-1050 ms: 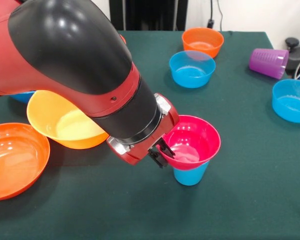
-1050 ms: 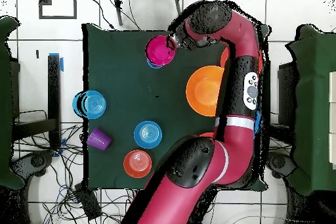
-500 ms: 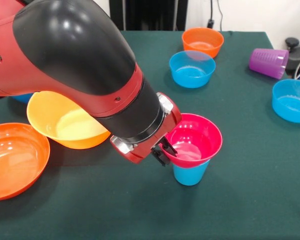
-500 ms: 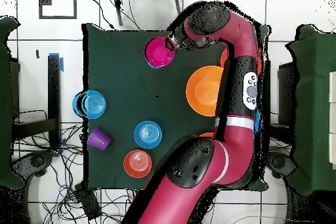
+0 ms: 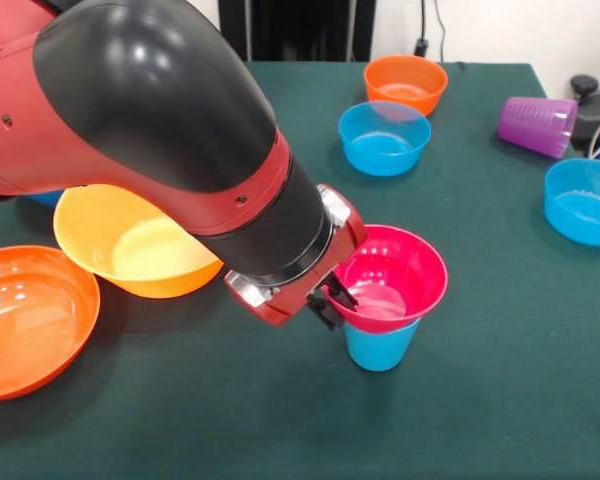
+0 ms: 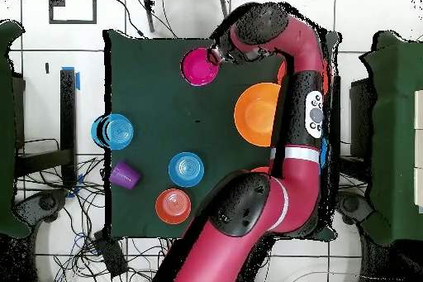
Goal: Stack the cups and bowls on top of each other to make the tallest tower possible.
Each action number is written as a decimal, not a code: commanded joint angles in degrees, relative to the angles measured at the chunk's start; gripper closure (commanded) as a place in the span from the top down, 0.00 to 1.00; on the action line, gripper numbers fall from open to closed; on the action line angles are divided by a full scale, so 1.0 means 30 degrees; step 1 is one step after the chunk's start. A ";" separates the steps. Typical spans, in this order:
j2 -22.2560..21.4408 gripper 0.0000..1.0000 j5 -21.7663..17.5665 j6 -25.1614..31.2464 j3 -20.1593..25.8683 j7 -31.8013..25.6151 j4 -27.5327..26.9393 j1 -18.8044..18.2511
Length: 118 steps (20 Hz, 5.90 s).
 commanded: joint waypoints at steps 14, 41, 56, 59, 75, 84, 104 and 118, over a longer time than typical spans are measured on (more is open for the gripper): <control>-0.0070 0.00 0.0030 -0.0786 -0.0472 0.1698 0.1882 0.0152; 0.0453 1.00 -0.0427 0.0069 -0.0076 0.1014 0.0405 0.0280; 0.0054 1.00 -0.0061 0.0071 -0.0149 0.1207 0.0953 0.0317; -0.0591 1.00 0.0242 0.0461 -0.0192 0.1664 0.1290 0.0389; -0.1704 1.00 -0.2082 0.5469 0.2694 0.3955 -0.2977 0.1096; -0.3239 1.00 -0.5704 0.8008 0.6062 0.5330 -0.3886 0.0573; -1.0676 1.00 0.1191 -0.2746 -0.0053 1.2601 1.0069 0.0340; -1.5079 1.00 0.1437 -0.9013 -0.0857 1.3359 1.9069 -0.0499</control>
